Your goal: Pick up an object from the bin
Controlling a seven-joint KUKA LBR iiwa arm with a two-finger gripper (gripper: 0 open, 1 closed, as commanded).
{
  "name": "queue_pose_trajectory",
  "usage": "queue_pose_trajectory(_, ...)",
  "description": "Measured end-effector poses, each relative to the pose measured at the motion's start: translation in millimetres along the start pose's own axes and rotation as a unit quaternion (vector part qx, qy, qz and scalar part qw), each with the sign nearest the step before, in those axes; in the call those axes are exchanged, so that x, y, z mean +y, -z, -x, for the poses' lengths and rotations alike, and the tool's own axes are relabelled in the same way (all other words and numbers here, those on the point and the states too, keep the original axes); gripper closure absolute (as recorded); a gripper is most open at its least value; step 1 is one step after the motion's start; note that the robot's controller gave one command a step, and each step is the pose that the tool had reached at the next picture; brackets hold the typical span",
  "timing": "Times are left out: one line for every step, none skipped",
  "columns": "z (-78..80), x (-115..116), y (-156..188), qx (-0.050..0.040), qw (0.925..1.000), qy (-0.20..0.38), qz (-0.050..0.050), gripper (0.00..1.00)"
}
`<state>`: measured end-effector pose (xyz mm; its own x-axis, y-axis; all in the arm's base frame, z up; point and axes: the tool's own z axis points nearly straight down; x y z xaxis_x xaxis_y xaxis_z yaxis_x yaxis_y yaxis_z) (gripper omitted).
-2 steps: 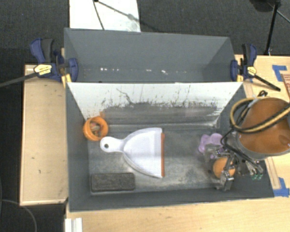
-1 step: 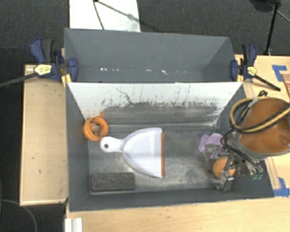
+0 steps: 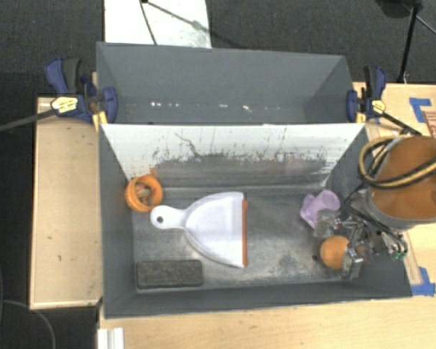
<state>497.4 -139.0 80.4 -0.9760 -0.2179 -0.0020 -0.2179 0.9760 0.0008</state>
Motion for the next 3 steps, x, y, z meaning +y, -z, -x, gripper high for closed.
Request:
queue_pose_trajectory(5.7, -14.6, 15.7, -0.0012, 0.9996, 0.029, -0.001, 1.00)
queue_pose_trajectory(5.7, -14.6, 15.7, -0.0012, 0.9996, 0.029, -0.001, 1.00)
queue_pose_trajectory(11.4, -12.4, 66.5, 0.0026, 0.9993, 0.038, 0.001, 1.00)
